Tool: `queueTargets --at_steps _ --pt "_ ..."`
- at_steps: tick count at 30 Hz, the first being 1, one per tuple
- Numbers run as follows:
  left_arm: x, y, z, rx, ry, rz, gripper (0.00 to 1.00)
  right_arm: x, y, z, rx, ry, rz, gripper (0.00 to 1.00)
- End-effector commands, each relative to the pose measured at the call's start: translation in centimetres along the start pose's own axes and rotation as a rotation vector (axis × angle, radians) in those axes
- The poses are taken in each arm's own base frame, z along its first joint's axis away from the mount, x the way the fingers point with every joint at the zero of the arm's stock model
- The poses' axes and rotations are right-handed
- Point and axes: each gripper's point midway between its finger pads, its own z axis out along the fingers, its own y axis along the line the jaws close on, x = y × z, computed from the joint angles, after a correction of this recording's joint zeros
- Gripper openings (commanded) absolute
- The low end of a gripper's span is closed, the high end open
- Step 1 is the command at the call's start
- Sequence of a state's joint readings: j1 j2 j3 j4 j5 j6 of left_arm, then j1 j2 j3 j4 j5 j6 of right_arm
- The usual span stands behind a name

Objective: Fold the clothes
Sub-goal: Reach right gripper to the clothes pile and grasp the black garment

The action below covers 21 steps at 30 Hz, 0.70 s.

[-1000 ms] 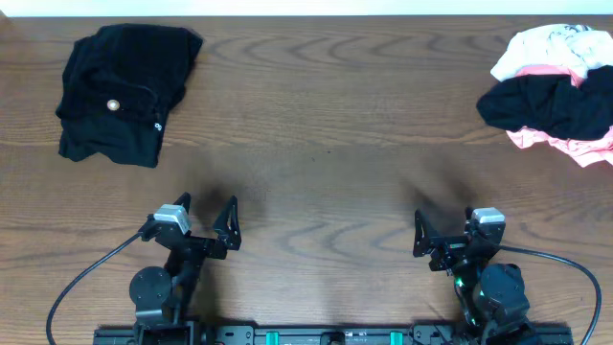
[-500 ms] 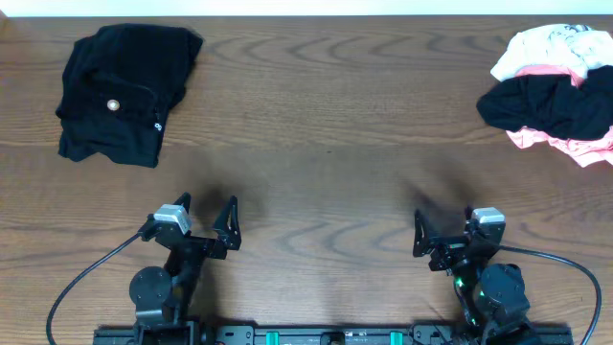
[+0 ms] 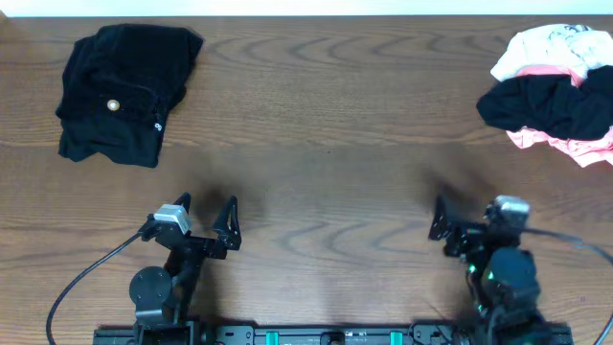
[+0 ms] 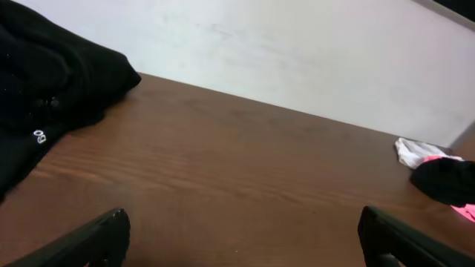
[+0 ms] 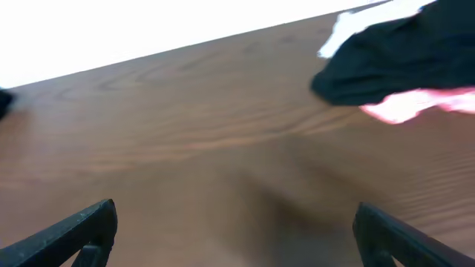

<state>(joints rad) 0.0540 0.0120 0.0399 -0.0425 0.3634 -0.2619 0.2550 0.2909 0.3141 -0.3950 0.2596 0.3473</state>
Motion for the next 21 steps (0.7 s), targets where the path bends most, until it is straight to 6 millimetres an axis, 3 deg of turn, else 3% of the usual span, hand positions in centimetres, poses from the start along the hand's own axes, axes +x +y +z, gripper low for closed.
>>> queueTargets --at_steps 1,10,21 --pt "1.5 0.3 0.2 0.003 0.036 -0.004 0.98 -3.4 -1.5 0.4 0.119 -0.011 -0.033 0.99" --pt "1.5 0.3 0.2 0.003 0.036 -0.004 0.98 -9.0 -4.8 4.9 0.321 0.097 -0.126 0.99" --pt "1.5 0.3 0.2 0.003 0.036 -0.004 0.98 -11.8 -12.4 11.1 0.522 0.226 -0.12 0.99"
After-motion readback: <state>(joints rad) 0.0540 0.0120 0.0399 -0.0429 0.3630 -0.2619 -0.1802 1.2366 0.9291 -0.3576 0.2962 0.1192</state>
